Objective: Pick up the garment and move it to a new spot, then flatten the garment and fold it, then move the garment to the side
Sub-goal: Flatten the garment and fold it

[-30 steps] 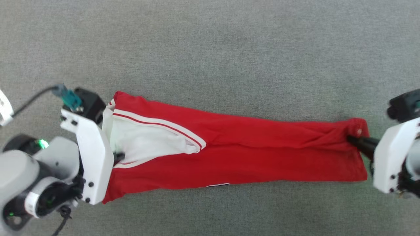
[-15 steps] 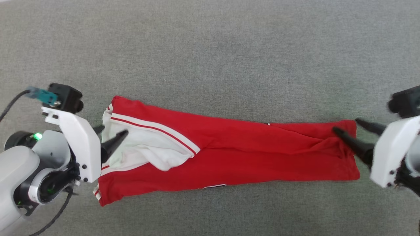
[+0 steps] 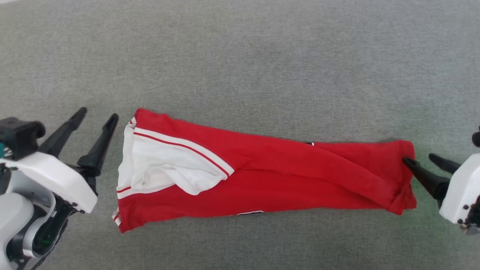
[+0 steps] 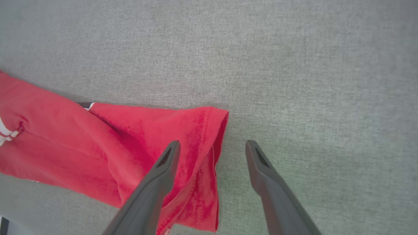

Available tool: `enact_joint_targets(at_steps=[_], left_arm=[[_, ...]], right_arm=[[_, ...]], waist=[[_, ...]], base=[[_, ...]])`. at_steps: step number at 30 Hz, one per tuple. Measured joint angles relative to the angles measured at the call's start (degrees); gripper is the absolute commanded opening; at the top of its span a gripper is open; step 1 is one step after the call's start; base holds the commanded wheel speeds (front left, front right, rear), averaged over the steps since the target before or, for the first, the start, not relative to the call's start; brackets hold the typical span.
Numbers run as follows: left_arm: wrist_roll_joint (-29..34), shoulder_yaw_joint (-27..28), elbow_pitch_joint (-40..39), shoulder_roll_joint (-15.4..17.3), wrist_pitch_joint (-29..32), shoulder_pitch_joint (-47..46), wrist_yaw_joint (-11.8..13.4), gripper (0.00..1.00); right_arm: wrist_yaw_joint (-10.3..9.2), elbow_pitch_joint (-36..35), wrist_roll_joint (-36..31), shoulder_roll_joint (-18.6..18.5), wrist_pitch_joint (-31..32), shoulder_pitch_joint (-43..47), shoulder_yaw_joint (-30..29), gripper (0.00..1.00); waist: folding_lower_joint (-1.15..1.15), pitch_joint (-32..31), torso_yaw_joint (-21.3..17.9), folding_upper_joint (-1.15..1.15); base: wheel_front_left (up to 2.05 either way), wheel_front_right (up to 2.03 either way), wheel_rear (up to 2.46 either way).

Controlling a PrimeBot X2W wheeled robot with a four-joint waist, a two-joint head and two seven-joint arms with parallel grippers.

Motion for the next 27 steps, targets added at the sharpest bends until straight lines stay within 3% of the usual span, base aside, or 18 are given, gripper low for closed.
enact_joint_targets(at_steps=[5,13,14,15,21,27], left_arm=[[1.87,4.74,1.47,-1.83,-2.69,4.67,0.68,1.00],[9.78,21.57,3.85,-12.17,-2.90,17.51,-1.62,1.00],[10.82,23.26,4.14,-13.33,-2.90,18.74,-2.19,1.00],[11.95,24.70,4.44,-14.55,-2.90,19.95,-2.94,1.00],[18.23,33.71,6.47,-21.62,-2.90,25.38,-7.44,1.00],[24.79,41.87,7.30,-28.51,-2.90,30.36,-11.54,1.00]], right_arm=[[0.00,5.06,0.86,0.46,-0.03,-0.41,0.13,1.00],[-0.01,15.25,4.13,-1.30,3.49,-5.21,5.66,1.00],[-0.01,16.03,4.32,-1.91,4.14,-5.98,6.58,0.40],[-0.01,16.97,4.99,-2.25,4.37,-6.64,7.11,0.00],[0.00,19.40,9.35,-3.99,4.81,-9.46,8.57,0.00],[0.00,18.35,11.89,-7.27,5.53,-10.01,5.37,0.00]], waist=[[0.00,0.15,1.30,0.00],[0.00,0.08,4.15,0.00],[0.00,0.04,4.41,0.00],[0.00,0.00,4.68,0.00],[0.00,-0.80,6.28,0.00],[0.00,-2.17,6.68,0.00]], base=[[0.00,0.00,0.00],[0.00,0.00,0.00],[0.00,0.00,0.00],[0.00,0.00,0.00],[0.00,0.00,0.00],[0.00,0.00,0.00]])
